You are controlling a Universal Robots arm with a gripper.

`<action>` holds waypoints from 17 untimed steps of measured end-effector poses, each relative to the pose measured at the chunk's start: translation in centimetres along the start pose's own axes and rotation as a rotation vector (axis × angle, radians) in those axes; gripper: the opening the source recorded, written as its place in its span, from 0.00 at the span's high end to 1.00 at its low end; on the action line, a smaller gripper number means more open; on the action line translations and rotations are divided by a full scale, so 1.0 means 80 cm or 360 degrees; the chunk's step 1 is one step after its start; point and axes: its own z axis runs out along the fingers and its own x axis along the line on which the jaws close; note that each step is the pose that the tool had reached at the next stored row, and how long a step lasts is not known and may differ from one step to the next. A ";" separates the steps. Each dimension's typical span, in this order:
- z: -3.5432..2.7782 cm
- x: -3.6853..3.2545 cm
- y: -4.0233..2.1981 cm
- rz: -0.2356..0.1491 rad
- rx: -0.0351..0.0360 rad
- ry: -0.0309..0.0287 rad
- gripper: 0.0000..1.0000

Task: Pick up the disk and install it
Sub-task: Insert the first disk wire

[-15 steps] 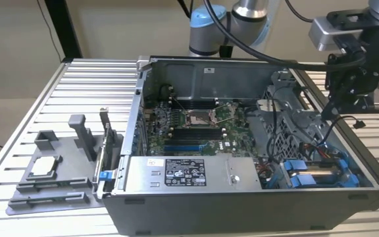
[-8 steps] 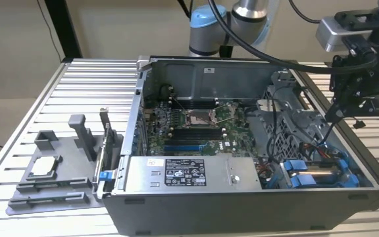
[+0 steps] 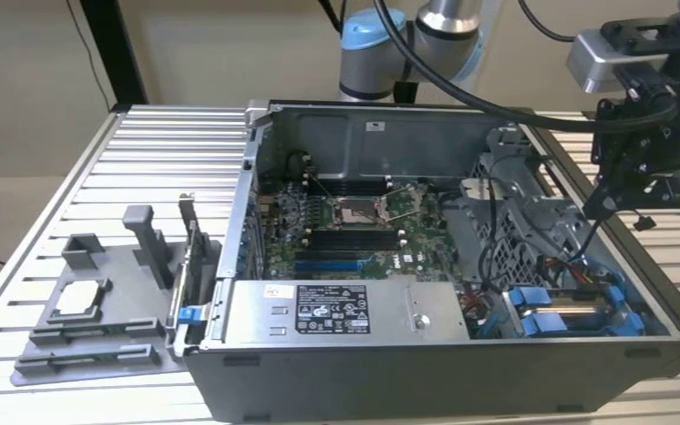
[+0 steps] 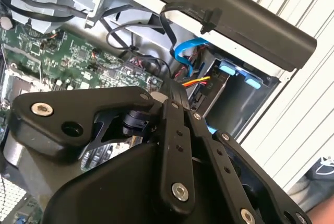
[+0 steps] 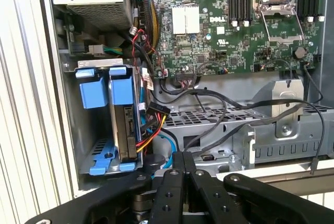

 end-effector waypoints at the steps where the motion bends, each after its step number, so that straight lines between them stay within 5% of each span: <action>1: 0.0000 0.0000 0.0000 0.0000 0.0000 -0.00001 1.00; 5: -0.0006 0.0000 -0.0002 0.0000 0.0000 0.00004 1.00; 7: -0.0060 -0.0009 -0.0037 0.0002 -0.0017 0.00017 1.00; 9: -0.0105 -0.0018 -0.0076 0.0004 -0.0042 0.00046 1.00; 11: -0.0107 -0.0023 -0.0124 0.0009 -0.0087 0.00139 1.00; 14: -0.0099 -0.0034 -0.0230 0.0013 -0.0135 0.00296 1.00; 17: -0.0094 -0.0040 -0.0283 0.0015 -0.0154 0.00337 1.00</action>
